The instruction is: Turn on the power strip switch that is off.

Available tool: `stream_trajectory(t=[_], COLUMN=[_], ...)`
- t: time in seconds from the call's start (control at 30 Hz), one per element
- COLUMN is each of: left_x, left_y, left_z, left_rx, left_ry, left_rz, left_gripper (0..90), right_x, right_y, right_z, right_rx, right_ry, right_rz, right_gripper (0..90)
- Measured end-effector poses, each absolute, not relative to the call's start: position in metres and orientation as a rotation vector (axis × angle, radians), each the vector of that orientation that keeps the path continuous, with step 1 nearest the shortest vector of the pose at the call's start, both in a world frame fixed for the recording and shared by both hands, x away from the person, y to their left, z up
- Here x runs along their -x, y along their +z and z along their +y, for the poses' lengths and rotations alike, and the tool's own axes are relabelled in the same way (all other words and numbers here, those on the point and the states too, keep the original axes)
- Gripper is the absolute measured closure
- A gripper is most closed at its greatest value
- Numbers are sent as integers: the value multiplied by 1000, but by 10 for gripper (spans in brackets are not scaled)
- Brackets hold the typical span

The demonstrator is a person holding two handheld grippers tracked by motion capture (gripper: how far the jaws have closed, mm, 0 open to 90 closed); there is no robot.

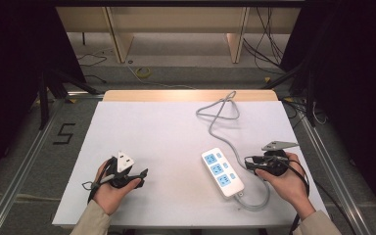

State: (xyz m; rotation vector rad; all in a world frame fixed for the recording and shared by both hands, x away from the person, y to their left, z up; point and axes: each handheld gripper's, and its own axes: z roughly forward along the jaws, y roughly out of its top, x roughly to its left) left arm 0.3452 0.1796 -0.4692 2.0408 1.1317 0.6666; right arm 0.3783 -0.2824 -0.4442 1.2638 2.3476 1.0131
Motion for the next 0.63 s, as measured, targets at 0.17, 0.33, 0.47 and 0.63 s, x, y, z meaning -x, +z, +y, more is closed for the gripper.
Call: stream_trajectory(t=[0.17,0.33,0.47,0.63], left_x=[-345,-346,-346,-348], left_y=[-469,-470,-470,-472], left_z=[180,179,180,182], left_rx=[-2044,-2044,-2043,-2042], left_ry=[665,660,662,652], left_rz=[1132,1132,1136,1149], left_gripper=[306,306,306,301], right_x=[-372,-367,-365,-364], right_y=[-446,-448,-449,-449], right_z=[-287,-289,-289,-289], right_rx=[-1256,-1246,-1236,-1221], right_ry=[1042,1070,1073,1084], right_rz=[2320,2308,2307,2298], right_gripper=[547,530,512,495])
